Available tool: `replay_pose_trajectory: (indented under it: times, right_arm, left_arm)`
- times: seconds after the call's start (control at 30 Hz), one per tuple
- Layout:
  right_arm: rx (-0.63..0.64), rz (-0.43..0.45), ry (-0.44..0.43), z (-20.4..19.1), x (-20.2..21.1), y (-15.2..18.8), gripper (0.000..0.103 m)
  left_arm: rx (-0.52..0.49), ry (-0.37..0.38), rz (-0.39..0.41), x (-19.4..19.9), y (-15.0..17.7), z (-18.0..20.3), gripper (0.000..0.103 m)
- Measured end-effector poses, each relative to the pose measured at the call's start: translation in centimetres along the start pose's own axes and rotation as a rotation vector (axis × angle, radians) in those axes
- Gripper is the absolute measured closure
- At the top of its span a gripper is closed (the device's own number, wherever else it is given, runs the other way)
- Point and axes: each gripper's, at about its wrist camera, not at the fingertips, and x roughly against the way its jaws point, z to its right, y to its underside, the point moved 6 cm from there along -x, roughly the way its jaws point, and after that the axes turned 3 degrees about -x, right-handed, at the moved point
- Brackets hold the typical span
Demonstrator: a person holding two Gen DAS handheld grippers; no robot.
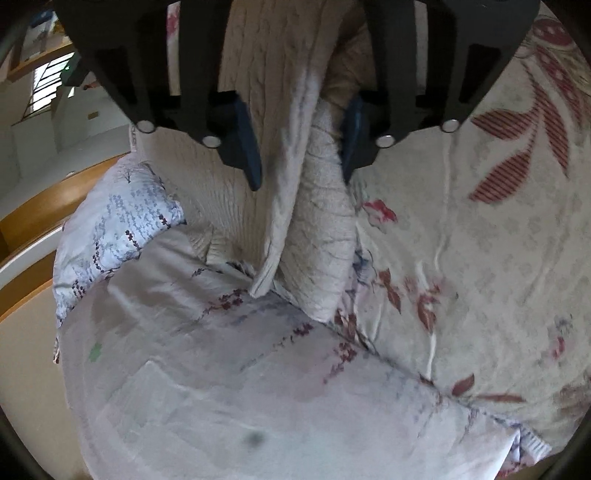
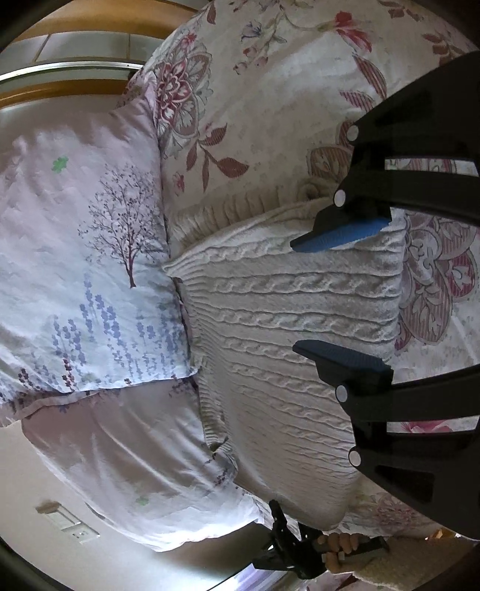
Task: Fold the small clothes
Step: 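Grasp the rolled folded edge with the left gripper and tuck it down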
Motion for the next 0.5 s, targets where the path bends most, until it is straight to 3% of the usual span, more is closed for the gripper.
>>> replay_pose_trajectory:
  times: [0.17,0.37,0.5]
  right_arm:
    - [0.01,-0.007,-0.02,-0.7,-0.1,0.2,0.052]
    - [0.027,0.019,-0.042,-1.3,0.8,-0.2,0.052]
    - [0.037,0.038,-0.061,-1.6,1.4,-0.4,0.052]
  left_arm:
    - [0.025,0.013,-0.003,-0.2,0.1,0.0,0.081]
    - [0.046,0.097,0.038,1.2,-0.2,2.1,0.085]
    - [0.036,0.171,0.067,2.1,-0.6,6.1,0.086]
